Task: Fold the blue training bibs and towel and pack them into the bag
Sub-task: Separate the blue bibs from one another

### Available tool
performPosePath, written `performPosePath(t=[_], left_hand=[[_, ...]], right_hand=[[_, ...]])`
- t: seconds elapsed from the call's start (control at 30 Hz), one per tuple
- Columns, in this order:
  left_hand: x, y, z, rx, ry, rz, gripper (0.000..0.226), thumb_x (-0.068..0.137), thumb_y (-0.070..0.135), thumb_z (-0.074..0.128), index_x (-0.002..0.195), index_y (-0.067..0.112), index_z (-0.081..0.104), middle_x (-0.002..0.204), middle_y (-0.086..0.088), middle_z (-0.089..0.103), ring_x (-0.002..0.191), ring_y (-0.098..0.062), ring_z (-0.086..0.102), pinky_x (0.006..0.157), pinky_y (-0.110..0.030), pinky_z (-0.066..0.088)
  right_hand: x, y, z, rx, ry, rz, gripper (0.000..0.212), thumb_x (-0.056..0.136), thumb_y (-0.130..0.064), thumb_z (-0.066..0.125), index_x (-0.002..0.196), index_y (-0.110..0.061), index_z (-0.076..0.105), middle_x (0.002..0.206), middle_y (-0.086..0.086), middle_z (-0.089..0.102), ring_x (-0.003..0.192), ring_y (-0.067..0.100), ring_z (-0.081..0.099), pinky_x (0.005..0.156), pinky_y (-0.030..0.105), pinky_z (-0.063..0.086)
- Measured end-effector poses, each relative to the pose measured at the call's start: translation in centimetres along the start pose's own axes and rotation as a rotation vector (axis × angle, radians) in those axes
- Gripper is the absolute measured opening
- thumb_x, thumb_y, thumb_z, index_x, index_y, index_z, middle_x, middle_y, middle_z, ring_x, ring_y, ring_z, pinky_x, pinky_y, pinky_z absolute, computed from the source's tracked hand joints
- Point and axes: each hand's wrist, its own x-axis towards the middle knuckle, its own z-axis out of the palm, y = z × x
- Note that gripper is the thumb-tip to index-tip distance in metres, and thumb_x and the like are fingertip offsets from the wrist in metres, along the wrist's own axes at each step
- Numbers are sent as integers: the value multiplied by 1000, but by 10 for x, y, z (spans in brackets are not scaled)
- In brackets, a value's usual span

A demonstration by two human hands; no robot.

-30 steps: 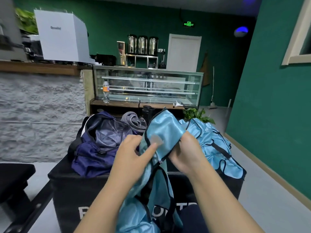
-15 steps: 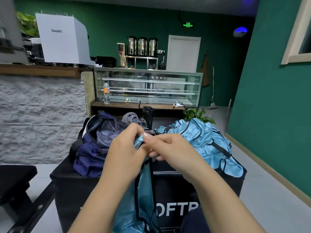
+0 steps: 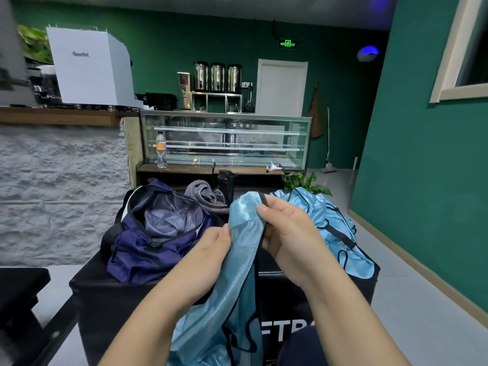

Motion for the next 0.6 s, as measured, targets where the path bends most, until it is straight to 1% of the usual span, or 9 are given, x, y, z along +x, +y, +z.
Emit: performPosePath(t=[0.03, 0.07, 0.13, 0.2, 0.27, 0.33, 0.43, 0.5, 0.6], left_hand=[[4, -9, 0, -74, -11, -12, 24, 100, 38, 43, 101, 35, 66, 118, -3, 67, 86, -6, 68, 77, -29, 53], [2, -6, 3, -119, -3, 19, 24, 100, 31, 43, 104, 32, 67, 120, -8, 66, 85, -8, 69, 75, -27, 54], [4, 24, 16, -287, -5, 57, 26, 97, 28, 47, 116, 20, 63, 106, -9, 69, 79, -13, 67, 68, -26, 54], [5, 36, 23, -404, 24, 82, 29, 92, 22, 49, 121, 19, 57, 99, -9, 70, 76, -13, 66, 66, -27, 55], [1, 44, 21, -482, 74, 153, 30, 89, 7, 51, 116, 19, 58, 91, -8, 70, 72, -14, 66, 64, -26, 56], [2, 49, 19, -489, 137, 167, 32, 87, -4, 51, 110, 17, 59, 85, -5, 70, 73, -14, 66, 63, -24, 57], [-1, 52, 19, -233, 218, 244, 34, 85, -11, 55, 101, 17, 64, 79, 6, 69, 77, -8, 63, 69, -18, 54], [-2, 53, 15, 11, 201, 273, 37, 85, -12, 58, 99, 22, 65, 82, 11, 71, 76, -5, 64, 70, -18, 54], [1, 51, 6, 389, 219, 283, 44, 87, -3, 61, 101, 39, 64, 96, 11, 70, 91, -9, 65, 85, -32, 54]], right_hand=[[-1, -1, -1, 4, -15, 15, 23, 98, -5, 42, 106, -4, 64, 88, 11, 68, 73, 18, 62, 64, 27, 51], [-1, -1, -2, 2, -19, 23, 23, 98, -5, 42, 107, -4, 63, 88, 11, 68, 72, 17, 62, 63, 26, 48], [-2, -1, -6, -6, -10, 41, 23, 98, -6, 43, 111, -3, 63, 94, 13, 68, 80, 21, 61, 71, 31, 47], [-2, -2, -10, -17, 12, 48, 23, 99, -7, 44, 115, -2, 60, 101, 16, 68, 88, 24, 62, 77, 32, 50], [-3, -4, -13, -32, 45, 46, 23, 98, -7, 47, 118, -1, 57, 103, 18, 68, 88, 24, 64, 73, 30, 53], [-3, -6, -14, -47, 99, 41, 22, 97, -6, 50, 118, -3, 53, 96, 14, 68, 80, 21, 64, 68, 28, 52], [-6, -8, -13, -100, 139, -6, 23, 94, -3, 55, 112, -16, 49, 87, 8, 66, 65, 13, 62, 59, 23, 49], [-8, -9, -11, -151, 76, -59, 31, 92, 0, 57, 113, -23, 54, 81, 2, 69, 67, 11, 64, 60, 19, 50], [-8, -10, -11, -349, 34, -94, 27, 86, -7, 67, 101, -30, 69, 77, -19, 68, 73, -4, 60, 66, 10, 45]])
